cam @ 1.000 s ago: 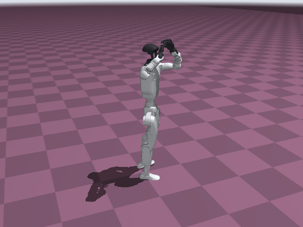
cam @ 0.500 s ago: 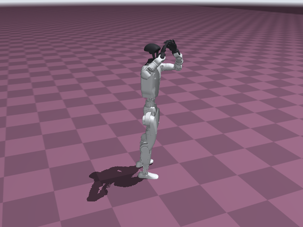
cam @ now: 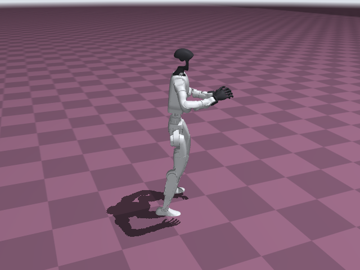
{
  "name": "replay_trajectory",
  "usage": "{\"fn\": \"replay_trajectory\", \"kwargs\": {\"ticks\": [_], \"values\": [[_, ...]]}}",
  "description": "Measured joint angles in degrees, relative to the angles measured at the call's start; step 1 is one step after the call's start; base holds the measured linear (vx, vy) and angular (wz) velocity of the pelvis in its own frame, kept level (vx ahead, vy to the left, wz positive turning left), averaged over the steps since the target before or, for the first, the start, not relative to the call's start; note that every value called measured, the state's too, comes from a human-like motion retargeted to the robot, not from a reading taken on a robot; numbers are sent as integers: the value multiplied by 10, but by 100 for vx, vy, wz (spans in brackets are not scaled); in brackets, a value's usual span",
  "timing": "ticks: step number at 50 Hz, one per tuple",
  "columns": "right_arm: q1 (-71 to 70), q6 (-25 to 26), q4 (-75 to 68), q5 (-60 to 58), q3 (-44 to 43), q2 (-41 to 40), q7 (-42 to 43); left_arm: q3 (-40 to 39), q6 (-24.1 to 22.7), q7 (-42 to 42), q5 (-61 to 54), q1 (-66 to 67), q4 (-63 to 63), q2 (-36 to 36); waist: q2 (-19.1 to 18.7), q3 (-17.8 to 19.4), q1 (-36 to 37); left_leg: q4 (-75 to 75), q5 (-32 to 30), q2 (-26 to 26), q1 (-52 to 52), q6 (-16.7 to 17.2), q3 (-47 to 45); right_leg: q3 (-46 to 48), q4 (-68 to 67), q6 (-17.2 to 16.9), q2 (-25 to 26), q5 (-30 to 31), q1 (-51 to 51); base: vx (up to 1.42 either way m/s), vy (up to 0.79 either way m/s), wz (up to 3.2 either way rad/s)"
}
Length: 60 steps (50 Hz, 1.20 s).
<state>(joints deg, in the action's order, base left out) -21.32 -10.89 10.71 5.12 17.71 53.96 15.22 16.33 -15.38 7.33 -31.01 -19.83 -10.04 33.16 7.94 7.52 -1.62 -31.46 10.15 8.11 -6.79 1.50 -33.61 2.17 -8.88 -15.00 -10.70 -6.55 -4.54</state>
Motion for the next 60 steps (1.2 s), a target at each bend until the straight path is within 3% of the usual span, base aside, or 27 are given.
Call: {"fn": "replay_trajectory", "kwargs": {"ticks": [2, 3, 6, 12, 18, 22, 26, 29, 34, 39, 42, 45, 47, 50, 55, 60], "values": [[37, 6, -39, 10, 23, -33, -19, -7, 16, -12, 6, 73, -61, -2, -4, 5, 12, 18, -10, 13, -11, 15, -18, 17, -11, 3, -6, -12, -5, 20, 13, 63], [48, 14, -66, -27, 37, -42, -31, -10, 26, -24, 10, 99, -96, -6, -1, 7, 22, 85, -32, -6, -2, 18, -21, 19, -8, 1, -12, -11, -5, 21, 11, 53], [96, 24, -128, 27, 78, -100, -27, -26, 44, -15, 20, 169, -205, -23, -7, 15, 47, 229, -83, -19, 14, 49, -29, 39, -5, 3, -8, -18, -19, 23, 12, 52], [171, 36, -282, -12, 143, -167, -59, -96, 47, 29, 48, 279, -407, -75, -29, 19, 82, 364, -125, -16, 20, 115, -23, 76, 6, 14, 7, -29, -55, 30, 19, 52], [264, 51, -439, -38, 125, -237, -63, -161, 41, 65, 11, 386, -488, -127, -30, 15, 100, 365, -140, -28, 35, 117, -16, 94, -28, 37, -7, -11, -68, 38, 27, 46], [321, 63, -528, -28, 80, -275, -64, -153, 43, 49, -21, 451, -477, -154, -42, 24, 92, 365, -116, -37, 61, 111, 18, 114, -85, 62, -12, 43, -74, 40, 31, 69], [356, 71, -585, -16, 56, -293, -97, -122, 57, 9, -26, 488, -452, -163, -57, 29, 79, 365, -97, -35, 86, 108, 51, 138, -233, 101, -25, 114, -21, 38, 28, 72], [368, 74, -598, -11, 60, -296, -125, -98, 69, -15, -9, 490, -439, -155, -56, 25, 69, 361, -83, -39, 91, 109, 71, 132, -352, 112, -34, 132, 52, 35, 20, 62], [367, 71, -581, -16, 83, -289, -145, -70, 77, -16, 48, 455, -433, -129, -47, 21, 43, 339, -51, -40, 101, 112, 104, 101, -390, 88, 0, 80, 133, 33, 10, 62], [325, 63, -556, -17, 96, -278, -135, -58, 72, 8, 99, 368, -448, -102, -35, 25, 19, 326, -22, -45, 122, 108, 129, 148, -235, 85, 11, 40, 153, 31, 4, 43], [290, 58, -542, -9, 93, -272, -118, -53, 62, 24, 116, 300, -464, -89, -18, 30, 4, 322, -6, -63, 141, 108, 139, 169, -80, 59, 16, 74, 146, 33, -1, 35], [258, 52, -522, 5, 77, -266, -99, -47, 50, 40, 131, 228, -475, -81, 5, 39, -11, 321, 11, -87, 171, 108, 150, 146, 61, 1, 20, 150, 145, 37, -10, 20], [229, 49, -502, 14, 60, -263, -88, -44, 46, 49, 138, 170, -474, -71, 8, 44, -2, 321, 18, -66, 189, 127, 132, 114, 120, 0, 67, 187, 168, 35, -47, -49], [198, 41, -461, 22, 30, -248, -67, -31, 43, 56, 137, 91, -451, -64, 7, 47, -4, 312, 32, -52, 210, 134, 125, 106, 139, 0, 95, 172, 207, 38, -30, -24], [175, 23, -337, 31, -40, -192, -18, 8, 37, 48, 119, -44, -368, -67, -3, 44, -23, 267, 68, -48, 236, 129, 129, 176, 139, 0, 78, 135, 201, 53, -4, 3], [175, -3, -189, 17, -121, -116, 27, 38, 15, 31, 110, -158, -246, -72, -10, 28, -47, 180, 61, -38, 248, 96, 127, 202, 137, 0, 64, 203, 153, 62, -9, 8]]}}
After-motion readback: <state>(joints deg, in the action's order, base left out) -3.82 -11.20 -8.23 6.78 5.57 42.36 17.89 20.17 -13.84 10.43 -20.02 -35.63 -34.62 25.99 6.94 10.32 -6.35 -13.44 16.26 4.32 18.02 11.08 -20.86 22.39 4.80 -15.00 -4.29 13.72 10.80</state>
